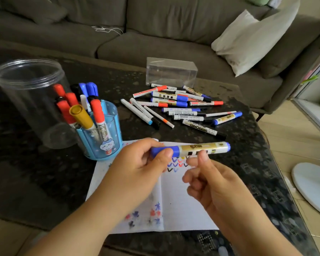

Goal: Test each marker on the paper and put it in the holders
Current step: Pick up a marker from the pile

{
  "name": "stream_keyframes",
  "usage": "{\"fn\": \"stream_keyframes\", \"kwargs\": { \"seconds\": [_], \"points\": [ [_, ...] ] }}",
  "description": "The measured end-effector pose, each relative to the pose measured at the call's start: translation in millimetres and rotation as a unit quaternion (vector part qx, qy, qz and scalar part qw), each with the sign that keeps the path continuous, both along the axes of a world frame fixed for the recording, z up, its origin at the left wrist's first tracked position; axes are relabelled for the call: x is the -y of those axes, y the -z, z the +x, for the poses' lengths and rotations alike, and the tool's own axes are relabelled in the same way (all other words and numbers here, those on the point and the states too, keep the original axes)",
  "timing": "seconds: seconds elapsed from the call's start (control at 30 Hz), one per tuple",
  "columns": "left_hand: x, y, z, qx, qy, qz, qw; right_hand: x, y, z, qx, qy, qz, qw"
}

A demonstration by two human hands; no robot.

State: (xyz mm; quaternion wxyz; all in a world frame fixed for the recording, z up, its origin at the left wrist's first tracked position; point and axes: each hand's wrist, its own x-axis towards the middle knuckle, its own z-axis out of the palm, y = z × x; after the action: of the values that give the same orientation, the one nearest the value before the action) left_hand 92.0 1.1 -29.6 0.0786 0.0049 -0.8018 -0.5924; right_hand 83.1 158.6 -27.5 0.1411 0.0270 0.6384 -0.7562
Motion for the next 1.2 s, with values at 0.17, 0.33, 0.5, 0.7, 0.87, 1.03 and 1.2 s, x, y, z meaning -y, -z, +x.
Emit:
{"fn": "stream_keyframes", "kwargs": {
  "seconds": [0.17, 0.33, 0.5, 0.7, 0.87, 1.03, 1.2],
  "points": [
    [25.2, -4.8, -1.7, -0.053, -0.075, -0.069, 0.993, -2.5, 0.1, 4.2, -0.257, 0.052, 0.329, 0.907],
    [37.5, -4.8, 3.8, -0.1, -0.078, -0.15, 0.981, 29.5, -4.0, -10.8, -0.43, -0.036, 0.447, 0.784],
    [58.4, -6.2, 9.6, -0.106, -0.095, -0.177, 0.974, 75.7, -11.9, -30.1, -0.461, -0.118, 0.452, 0.754],
    [83.7, 5.4, 7.3, -0.125, -0.17, -0.242, 0.947, 86.2, -53.8, -48.1, -0.417, 0.034, 0.35, 0.838],
    [87.1, 4.2, 9.8, -0.065, -0.177, -0.278, 0.942, 106.5, -70.1, -62.2, -0.404, 0.041, 0.276, 0.871],
    [86.2, 3.8, 9.9, -0.027, -0.179, -0.265, 0.947, 127.8, -60.6, -80.7, -0.389, -0.008, 0.361, 0.847],
    [84.7, 6.1, 6.7, -0.016, -0.177, -0.248, 0.952, 138.3, -32.2, -90.4, -0.36, -0.094, 0.464, 0.804]
  ]
}}
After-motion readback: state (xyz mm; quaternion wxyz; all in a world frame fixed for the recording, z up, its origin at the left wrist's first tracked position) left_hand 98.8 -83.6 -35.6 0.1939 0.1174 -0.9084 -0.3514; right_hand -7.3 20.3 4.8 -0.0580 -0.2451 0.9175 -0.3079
